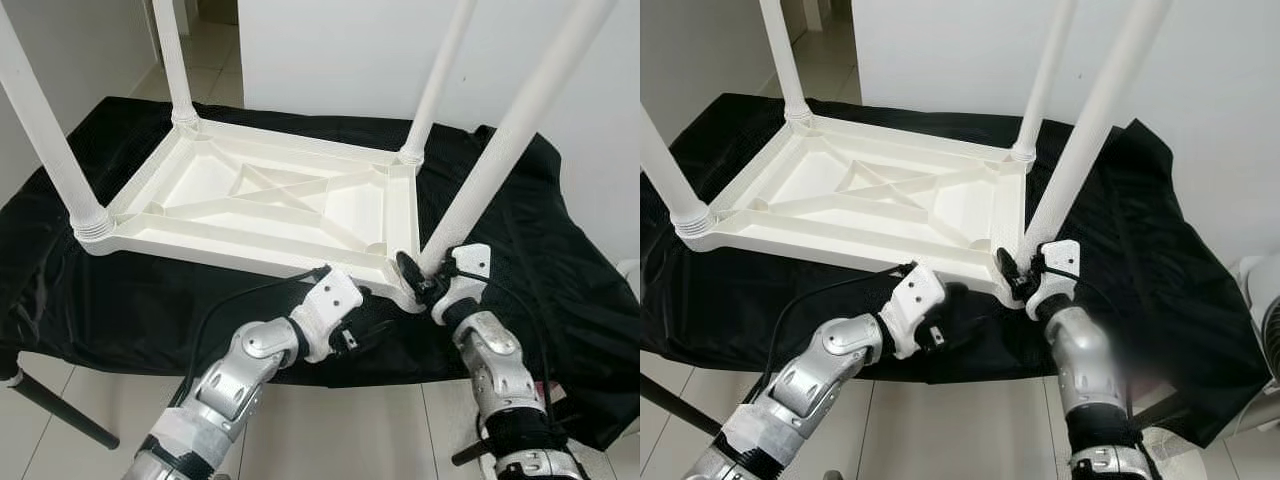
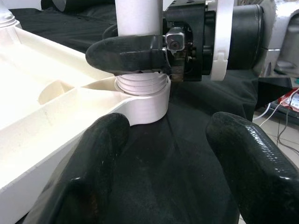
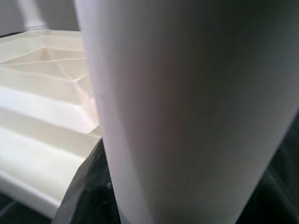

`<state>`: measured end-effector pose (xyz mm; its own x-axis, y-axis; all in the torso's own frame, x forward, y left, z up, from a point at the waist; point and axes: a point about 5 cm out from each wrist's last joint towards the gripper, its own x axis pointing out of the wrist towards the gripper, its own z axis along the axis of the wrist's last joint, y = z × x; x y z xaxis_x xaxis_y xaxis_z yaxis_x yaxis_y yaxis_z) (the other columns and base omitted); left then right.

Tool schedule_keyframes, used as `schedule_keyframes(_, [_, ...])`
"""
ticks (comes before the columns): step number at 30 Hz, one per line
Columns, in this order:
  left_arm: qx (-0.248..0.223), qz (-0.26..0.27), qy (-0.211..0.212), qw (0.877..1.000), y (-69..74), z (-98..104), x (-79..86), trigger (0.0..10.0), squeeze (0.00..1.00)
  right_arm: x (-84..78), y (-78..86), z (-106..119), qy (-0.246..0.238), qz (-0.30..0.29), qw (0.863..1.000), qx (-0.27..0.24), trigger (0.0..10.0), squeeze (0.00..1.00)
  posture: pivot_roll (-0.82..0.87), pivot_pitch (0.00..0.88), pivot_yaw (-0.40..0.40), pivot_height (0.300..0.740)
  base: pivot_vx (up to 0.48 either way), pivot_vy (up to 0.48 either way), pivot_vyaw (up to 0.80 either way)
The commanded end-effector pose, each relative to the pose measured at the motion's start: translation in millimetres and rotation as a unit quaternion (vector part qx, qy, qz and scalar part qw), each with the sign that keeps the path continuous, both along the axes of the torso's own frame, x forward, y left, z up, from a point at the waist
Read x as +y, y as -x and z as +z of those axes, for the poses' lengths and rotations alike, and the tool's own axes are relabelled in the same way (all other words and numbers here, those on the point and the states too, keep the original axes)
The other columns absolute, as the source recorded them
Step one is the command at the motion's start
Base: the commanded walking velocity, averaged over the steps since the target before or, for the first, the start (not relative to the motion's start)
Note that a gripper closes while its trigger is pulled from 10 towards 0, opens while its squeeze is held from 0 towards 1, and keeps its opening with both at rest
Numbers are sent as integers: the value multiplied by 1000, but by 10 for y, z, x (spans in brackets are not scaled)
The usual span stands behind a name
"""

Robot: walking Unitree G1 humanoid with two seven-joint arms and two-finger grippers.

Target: Building children table

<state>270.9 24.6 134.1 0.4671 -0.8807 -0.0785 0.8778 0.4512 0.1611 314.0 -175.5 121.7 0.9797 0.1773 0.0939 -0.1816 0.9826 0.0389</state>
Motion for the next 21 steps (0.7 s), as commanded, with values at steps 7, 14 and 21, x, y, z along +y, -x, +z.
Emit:
schedule_keyframes(7, [5,-32,-9,999,32,-7,-36,10000,0,24,120,-137,-35,-148,987,44,10000,0,-20,61,-40,740,0,0,0])
schedule_keyframes(14, [4,-34,-8,999,22,3,-58,10000,0,137,181,-149,-55,-227,971,47,10000,0,-19,62,-43,740,0,0,0])
schedule_keyframes(21, [10,-36,-3,999,48,0,-76,10000,0,229,165,-58,-55,-215,974,36,10000,0,-20,64,-40,740,0,0,0])
